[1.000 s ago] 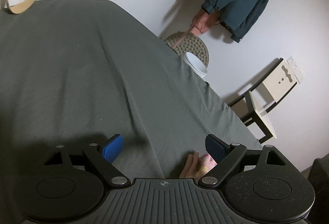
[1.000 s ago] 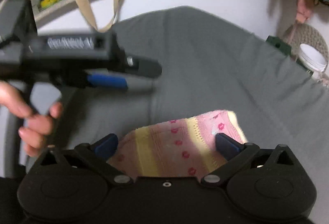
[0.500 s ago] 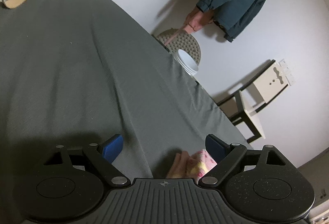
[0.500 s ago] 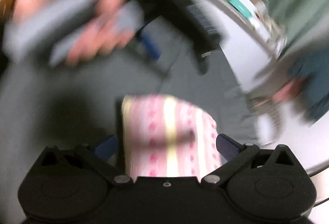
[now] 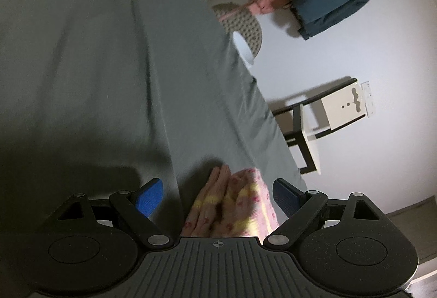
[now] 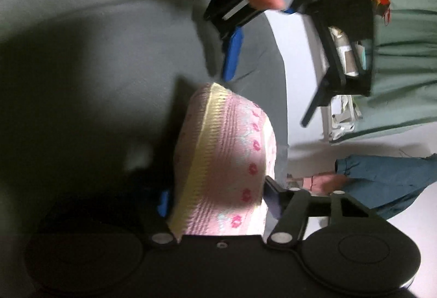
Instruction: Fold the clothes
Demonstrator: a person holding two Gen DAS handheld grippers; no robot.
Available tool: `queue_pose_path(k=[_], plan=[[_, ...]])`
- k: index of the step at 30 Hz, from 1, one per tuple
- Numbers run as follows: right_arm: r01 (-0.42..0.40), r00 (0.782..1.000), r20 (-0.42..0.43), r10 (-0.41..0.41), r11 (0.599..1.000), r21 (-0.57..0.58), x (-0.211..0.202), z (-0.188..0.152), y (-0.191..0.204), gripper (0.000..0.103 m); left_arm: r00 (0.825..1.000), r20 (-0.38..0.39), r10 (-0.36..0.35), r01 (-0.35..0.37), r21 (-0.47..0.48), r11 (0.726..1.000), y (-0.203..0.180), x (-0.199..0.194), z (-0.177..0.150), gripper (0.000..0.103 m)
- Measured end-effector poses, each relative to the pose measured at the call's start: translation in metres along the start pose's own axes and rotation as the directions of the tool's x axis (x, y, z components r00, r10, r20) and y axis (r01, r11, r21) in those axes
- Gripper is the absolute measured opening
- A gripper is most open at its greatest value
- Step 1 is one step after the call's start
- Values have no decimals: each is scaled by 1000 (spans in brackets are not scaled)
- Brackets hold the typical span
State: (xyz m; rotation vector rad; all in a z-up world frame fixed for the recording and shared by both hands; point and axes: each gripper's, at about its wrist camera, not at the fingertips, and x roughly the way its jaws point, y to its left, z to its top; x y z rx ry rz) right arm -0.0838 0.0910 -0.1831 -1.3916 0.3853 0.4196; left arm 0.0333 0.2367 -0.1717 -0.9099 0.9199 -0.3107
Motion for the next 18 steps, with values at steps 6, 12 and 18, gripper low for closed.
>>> queue_pose_path(k=[6, 12, 18], plan=[[-19, 1000, 14, 17, 971, 237, -8, -19, -45, 54, 991, -106, -77, 71, -56, 996, 2, 18, -12, 88], [-38, 998, 50, 25, 962, 269, -17, -28, -53, 54, 958, -193, -214, 174, -206, 963, 7, 52, -25, 95], [-30, 997, 75, 15, 981, 193, -13, -26, -46, 54, 922, -181, -343, 273, -327, 905, 14, 76, -41, 95]])
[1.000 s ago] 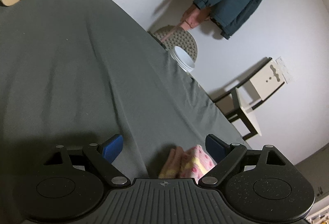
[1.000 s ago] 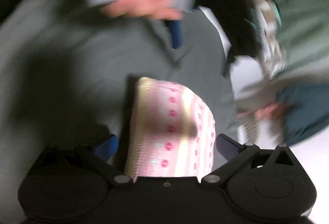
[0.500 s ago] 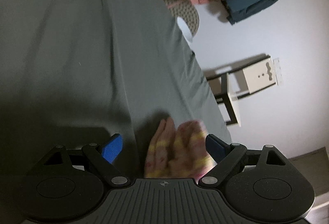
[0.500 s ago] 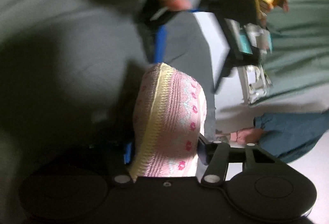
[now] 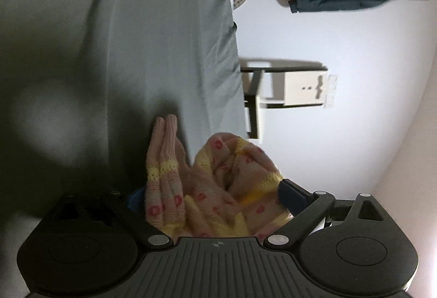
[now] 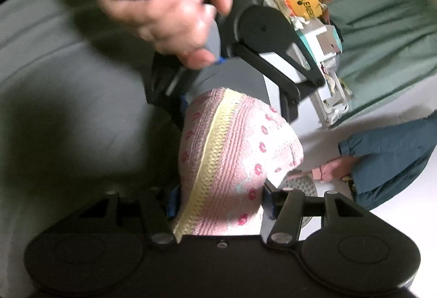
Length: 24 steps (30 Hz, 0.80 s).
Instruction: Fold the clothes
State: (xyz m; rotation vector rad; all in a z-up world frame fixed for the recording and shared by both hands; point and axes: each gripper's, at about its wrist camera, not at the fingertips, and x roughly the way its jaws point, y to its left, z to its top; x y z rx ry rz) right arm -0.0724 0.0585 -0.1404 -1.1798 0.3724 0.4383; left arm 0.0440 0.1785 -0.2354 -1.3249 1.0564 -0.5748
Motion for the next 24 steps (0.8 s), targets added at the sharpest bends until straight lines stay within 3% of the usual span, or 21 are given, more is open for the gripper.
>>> queue_pose_path(k=[3, 6, 10, 13, 15, 18, 20, 21, 22, 24], plan=[[-2, 1000, 10, 2, 1000, -26, -3, 0, 5, 54, 996, 10, -89, 90, -85, 992, 14, 1, -6, 96], [-6, 1000, 16, 7, 999, -45, -4, -1, 11, 55, 997, 4, -79, 80, -82, 993, 19, 5, -14, 96], [-16, 1000, 14, 17, 998, -57, -6, 0, 16, 61, 998, -57, -13, 16, 43, 999, 7, 12, -24, 96], [-57, 998, 33, 59, 997, -61, -15, -3, 15, 70, 995, -78, 70, -56, 165, 985, -5, 19, -34, 95], [-106, 993, 59, 107, 994, -17, -27, -8, 2, 81, 992, -58, 115, -99, 227, 969, -12, 22, -42, 95], [-193, 980, 93, 178, 964, 183, -51, -24, -32, 85, 985, -28, 167, -151, 304, 941, -20, 27, -52, 95], [-209, 978, 72, 197, 885, 416, -58, -44, -67, 87, 978, -12, 210, -192, 358, 914, -27, 31, -59, 94], [-208, 975, 53, 216, 800, 563, -59, -58, -87, 87, 973, -1, 230, -212, 381, 900, -30, 33, -63, 85], [-209, 965, 42, 259, 661, 721, -57, -80, -108, 88, 967, 11, 256, -239, 402, 884, -33, 35, -67, 70], [-169, 940, 59, 335, 311, 935, -50, -131, -136, 88, 953, 35, 300, -286, 423, 860, -35, 39, -72, 59]])
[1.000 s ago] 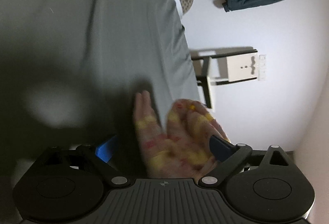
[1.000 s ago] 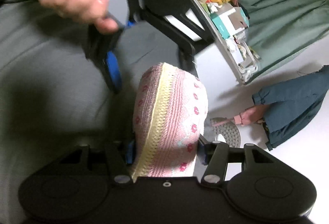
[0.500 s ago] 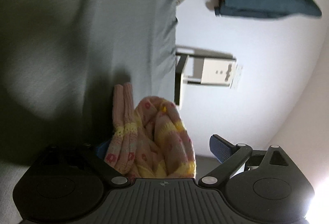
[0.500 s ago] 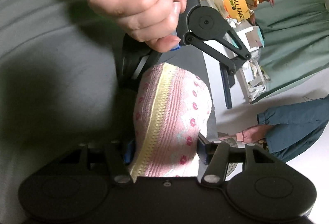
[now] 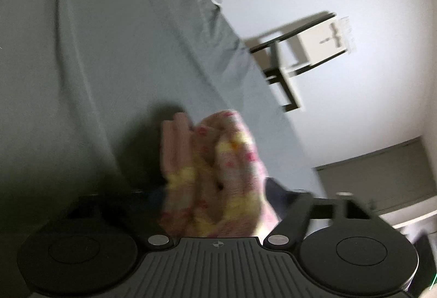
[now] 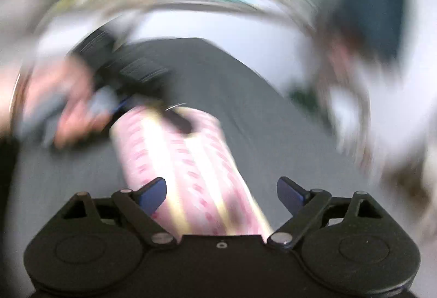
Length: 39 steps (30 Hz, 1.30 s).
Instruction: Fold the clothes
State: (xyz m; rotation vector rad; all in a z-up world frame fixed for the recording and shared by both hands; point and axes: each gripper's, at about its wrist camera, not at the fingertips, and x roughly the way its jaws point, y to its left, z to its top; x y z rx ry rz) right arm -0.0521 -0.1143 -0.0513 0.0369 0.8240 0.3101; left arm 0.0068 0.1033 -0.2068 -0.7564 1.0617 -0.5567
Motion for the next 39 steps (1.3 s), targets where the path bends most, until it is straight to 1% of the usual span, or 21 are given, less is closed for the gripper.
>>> queue_pose_path(k=[1, 2, 4, 6, 8, 9, 11, 15, 18, 21, 22, 23, 25, 26, 27, 31, 32, 34, 35, 37, 39], plan=[[-13, 999, -30, 18, 987, 161, 1, -3, -24, 88, 1000, 4, 8, -8, 4, 1000, -1, 1, -2, 56], [-6, 997, -71, 30, 945, 327, 3, -7, -50, 88, 1000, 8, 10, -10, 4, 1000, -2, 1, -4, 55], [-4, 990, -117, 84, 829, 559, 11, -20, -90, 88, 999, 19, 26, -27, 17, 999, -6, 0, -7, 50], [30, 978, -174, 115, 747, 664, 22, -36, -113, 88, 998, 34, 51, -52, 34, 998, -12, 0, 4, 45], [59, 960, -234, 154, 704, 708, 35, -51, -124, 84, 997, 45, 66, -68, 36, 997, -15, 1, 14, 43], [40, 950, -240, 200, 685, 728, 41, -59, -127, 84, 996, 51, 72, -73, 32, 997, -16, 0, 18, 41], [8, 931, -241, 274, 646, 763, 51, -71, -131, 77, 995, 57, 77, -78, 15, 997, -11, -2, 28, 41], [-43, 928, -210, 307, 650, 759, 52, -79, -134, 77, 994, 72, 78, -78, -8, 997, -6, 1, 33, 40], [-74, 920, -193, 342, 632, 772, 51, -82, -132, 75, 993, 82, 83, -83, 1, 997, -5, 2, 33, 39], [-82, 911, -184, 369, 598, 797, 47, -92, -133, 69, 993, 85, 86, -87, 2, 996, -1, -1, 32, 39], [-87, 906, -184, 382, 592, 801, 49, -93, -132, 59, 993, 85, 87, -88, 4, 996, 1, -2, 31, 39], [-92, 900, -185, 395, 587, 804, 50, -94, -131, 53, 992, 85, 88, -89, 10, 996, 4, -6, 28, 39], [-103, 887, -188, 422, 576, 811, 53, -96, -128, 53, 992, 86, 90, -93, 23, 995, 3, -6, 27, 39], [-102, 889, -192, 417, 587, 803, 55, -95, -127, 54, 992, 86, 89, -92, 25, 995, 5, -8, 26, 39], [-103, 892, -183, 413, 580, 808, 57, -96, -128, 54, 993, 86, 86, -88, 24, 996, 7, -11, 25, 39], [-161, 890, -93, 447, 498, 852, 64, -102, -136, 56, 993, 89, 71, -74, 23, 997, 12, -13, 25, 39], [-170, 889, -81, 450, 489, 856, 65, -102, -137, 55, 994, 89, 69, -72, 31, 997, 13, -15, 23, 39], [-181, 893, -76, 444, 509, 842, 68, -98, -135, 54, 993, 91, 69, -75, 58, 996, 10, -15, 23, 39], [-186, 895, -75, 440, 520, 834, 69, -95, -134, 47, 993, 96, 67, -75, 78, 994, 9, -16, 23, 39], [-190, 903, -86, 421, 572, 798, 69, -89, -129, 36, 991, 109, 72, -85, 125, 988, 4, -20, 23, 39], [-189, 912, -94, 398, 613, 767, 68, -84, -125, 32, 988, 126, 86, -108, 176, 978, -3, -24, 23, 39]])
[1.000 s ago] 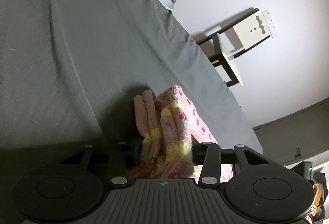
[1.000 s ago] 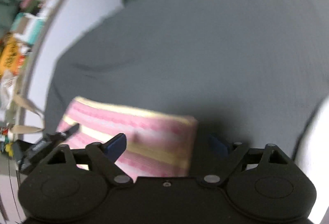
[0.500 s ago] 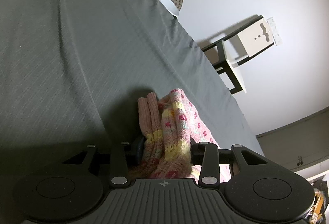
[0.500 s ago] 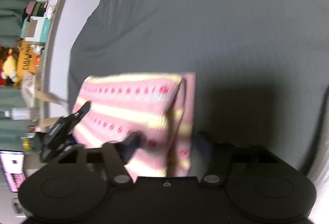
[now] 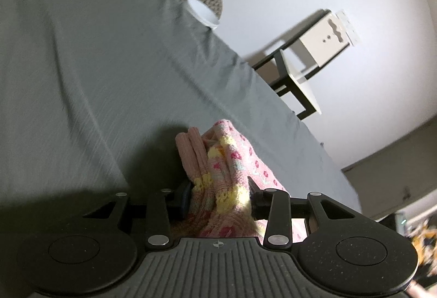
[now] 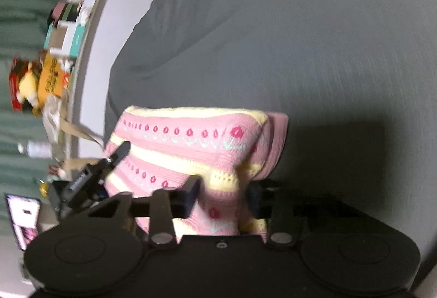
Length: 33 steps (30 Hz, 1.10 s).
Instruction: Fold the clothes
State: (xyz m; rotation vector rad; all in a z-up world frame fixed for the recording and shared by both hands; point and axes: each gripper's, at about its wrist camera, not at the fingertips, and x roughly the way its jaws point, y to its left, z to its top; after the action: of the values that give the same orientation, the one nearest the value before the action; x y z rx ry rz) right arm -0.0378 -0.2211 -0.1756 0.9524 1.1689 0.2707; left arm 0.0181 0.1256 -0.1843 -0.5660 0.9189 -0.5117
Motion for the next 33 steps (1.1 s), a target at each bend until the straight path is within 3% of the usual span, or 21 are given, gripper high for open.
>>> queue_pose_path(k=[7, 12, 15, 19, 23, 25, 27, 28, 33], plan=[[37, 997, 67, -26, 984, -176, -12, -5, 39, 29, 995, 96, 30, -48, 193, 980, -29, -18, 16, 37], [53, 993, 115, -24, 966, -254, -15, 2, 67, 28, 982, 188, 7, -46, 204, 978, -31, -33, 41, 35], [63, 990, 137, -26, 961, -270, -10, 11, 86, 27, 964, 265, 13, -82, 252, 964, -37, -41, 60, 35], [102, 981, 188, -39, 935, -340, 6, 24, 122, 27, 930, 359, 73, -200, 330, 923, -44, -39, 92, 35], [97, 978, 209, -18, 924, -371, 37, 38, 145, 27, 897, 426, 114, -254, 286, 924, -32, -31, 118, 35], [105, 975, 222, -18, 914, -391, 53, 43, 149, 27, 886, 426, 182, -313, 260, 913, -26, -20, 123, 35], [154, 968, 242, -63, 911, -382, 69, 47, 148, 27, 879, 411, 240, -360, 244, 901, -16, -12, 122, 35], [176, 966, 243, -90, 918, -357, 74, 50, 144, 27, 885, 389, 257, -366, 239, 899, -12, -5, 122, 35], [170, 963, 238, -125, 969, -180, 75, 62, 110, 36, 868, 372, 328, -427, 225, 876, -7, 6, 123, 36]])
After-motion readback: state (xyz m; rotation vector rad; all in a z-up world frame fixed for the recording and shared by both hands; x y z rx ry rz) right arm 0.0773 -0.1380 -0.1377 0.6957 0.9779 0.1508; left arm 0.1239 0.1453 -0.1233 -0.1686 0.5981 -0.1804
